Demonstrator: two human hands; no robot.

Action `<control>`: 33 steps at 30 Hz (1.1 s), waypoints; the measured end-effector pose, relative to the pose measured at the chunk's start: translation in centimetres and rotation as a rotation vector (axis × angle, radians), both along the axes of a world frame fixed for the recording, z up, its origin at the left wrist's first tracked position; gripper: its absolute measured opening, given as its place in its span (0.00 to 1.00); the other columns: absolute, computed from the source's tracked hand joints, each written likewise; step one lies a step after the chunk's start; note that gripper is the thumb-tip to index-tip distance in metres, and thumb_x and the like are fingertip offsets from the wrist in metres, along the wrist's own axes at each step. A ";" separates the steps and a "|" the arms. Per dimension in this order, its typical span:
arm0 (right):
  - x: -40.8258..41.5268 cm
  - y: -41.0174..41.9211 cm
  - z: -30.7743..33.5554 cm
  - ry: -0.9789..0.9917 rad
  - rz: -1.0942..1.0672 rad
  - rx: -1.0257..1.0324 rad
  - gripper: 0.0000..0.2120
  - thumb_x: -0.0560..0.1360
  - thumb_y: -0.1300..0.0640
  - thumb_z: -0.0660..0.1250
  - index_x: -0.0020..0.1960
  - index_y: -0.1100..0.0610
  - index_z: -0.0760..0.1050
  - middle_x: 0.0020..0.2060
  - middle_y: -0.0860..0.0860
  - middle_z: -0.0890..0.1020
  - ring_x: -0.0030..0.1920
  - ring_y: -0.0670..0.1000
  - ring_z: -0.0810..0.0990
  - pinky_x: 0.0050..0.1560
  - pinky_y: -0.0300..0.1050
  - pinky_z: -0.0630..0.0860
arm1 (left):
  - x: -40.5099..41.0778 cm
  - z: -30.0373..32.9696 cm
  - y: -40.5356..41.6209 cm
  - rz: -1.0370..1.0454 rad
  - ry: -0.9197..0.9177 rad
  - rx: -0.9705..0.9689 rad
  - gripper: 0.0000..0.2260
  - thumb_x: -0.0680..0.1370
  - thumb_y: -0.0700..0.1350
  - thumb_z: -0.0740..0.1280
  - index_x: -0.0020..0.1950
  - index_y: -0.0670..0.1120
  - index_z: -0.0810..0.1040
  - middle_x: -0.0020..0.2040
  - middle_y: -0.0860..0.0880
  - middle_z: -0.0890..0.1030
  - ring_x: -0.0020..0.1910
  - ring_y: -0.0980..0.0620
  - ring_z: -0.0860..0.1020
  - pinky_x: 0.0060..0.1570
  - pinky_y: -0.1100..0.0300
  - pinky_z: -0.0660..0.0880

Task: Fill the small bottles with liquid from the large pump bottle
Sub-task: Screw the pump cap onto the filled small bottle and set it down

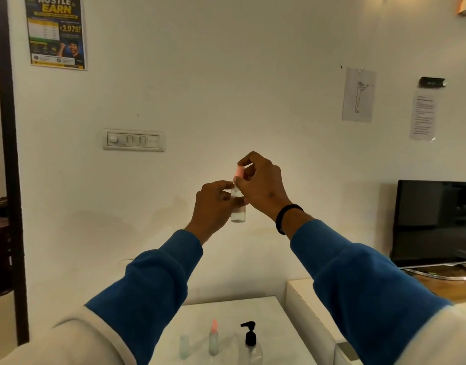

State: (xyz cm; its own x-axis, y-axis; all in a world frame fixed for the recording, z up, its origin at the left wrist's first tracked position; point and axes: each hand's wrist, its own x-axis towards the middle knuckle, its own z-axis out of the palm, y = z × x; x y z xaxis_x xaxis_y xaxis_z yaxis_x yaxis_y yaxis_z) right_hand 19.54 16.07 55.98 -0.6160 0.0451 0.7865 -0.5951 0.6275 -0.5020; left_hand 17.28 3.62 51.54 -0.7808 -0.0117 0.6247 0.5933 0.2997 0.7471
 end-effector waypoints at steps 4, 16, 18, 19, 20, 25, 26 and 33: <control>0.1 0.2 -0.1 -0.011 -0.004 -0.031 0.11 0.74 0.61 0.73 0.54 0.52 0.74 0.40 0.49 0.81 0.40 0.46 0.80 0.36 0.32 0.73 | 0.3 -0.1 0.5 0.022 0.021 0.007 0.21 0.73 0.47 0.78 0.64 0.43 0.81 0.52 0.43 0.86 0.49 0.44 0.85 0.54 0.42 0.82; -0.1 0.5 0.0 0.006 -0.021 -0.068 0.10 0.71 0.62 0.75 0.48 0.55 0.76 0.45 0.49 0.81 0.46 0.49 0.81 0.39 0.31 0.73 | 0.9 -0.1 1.4 0.038 0.034 0.019 0.19 0.73 0.46 0.78 0.62 0.43 0.82 0.51 0.44 0.86 0.49 0.44 0.84 0.54 0.42 0.81; -0.1 0.6 0.0 0.025 -0.019 -0.065 0.11 0.71 0.62 0.76 0.49 0.55 0.76 0.44 0.49 0.80 0.44 0.48 0.80 0.39 0.32 0.73 | 1.0 -0.1 1.5 0.043 0.039 0.013 0.19 0.73 0.47 0.78 0.62 0.43 0.82 0.52 0.44 0.86 0.49 0.44 0.84 0.55 0.43 0.81; -0.1 0.6 -0.1 0.028 -0.014 -0.063 0.12 0.71 0.61 0.76 0.50 0.54 0.76 0.44 0.49 0.80 0.43 0.48 0.80 0.38 0.32 0.74 | 1.0 -0.1 1.5 0.042 0.040 0.011 0.19 0.73 0.46 0.78 0.62 0.43 0.82 0.52 0.44 0.86 0.49 0.44 0.84 0.55 0.43 0.81; -0.1 0.6 -0.2 0.028 -0.008 -0.059 0.12 0.72 0.60 0.75 0.51 0.52 0.76 0.44 0.49 0.80 0.43 0.48 0.80 0.38 0.33 0.74 | 1.1 -0.1 1.6 0.040 0.039 0.010 0.19 0.74 0.46 0.77 0.62 0.42 0.82 0.52 0.43 0.86 0.50 0.44 0.84 0.56 0.44 0.81; -0.2 0.8 -0.7 0.045 -0.004 -0.044 0.12 0.74 0.55 0.75 0.56 0.51 0.80 0.44 0.47 0.81 0.42 0.43 0.80 0.40 0.28 0.72 | 1.2 -0.1 1.5 0.053 0.034 0.002 0.20 0.73 0.46 0.78 0.64 0.42 0.81 0.54 0.44 0.86 0.50 0.45 0.84 0.56 0.46 0.81; -0.2 0.9 -0.7 0.043 -0.005 -0.053 0.12 0.74 0.54 0.75 0.57 0.51 0.81 0.44 0.47 0.82 0.42 0.42 0.80 0.41 0.28 0.73 | 1.2 -0.2 1.5 0.057 0.026 0.001 0.21 0.73 0.47 0.78 0.64 0.43 0.81 0.54 0.44 0.86 0.50 0.46 0.84 0.56 0.47 0.81; -0.2 1.2 -0.3 -0.044 0.078 -0.107 0.15 0.73 0.67 0.70 0.57 0.54 0.82 0.48 0.49 0.85 0.49 0.47 0.83 0.51 0.38 0.80 | 1.0 -0.2 1.1 0.050 -0.006 0.037 0.20 0.71 0.46 0.80 0.60 0.44 0.82 0.50 0.45 0.86 0.47 0.48 0.85 0.53 0.46 0.82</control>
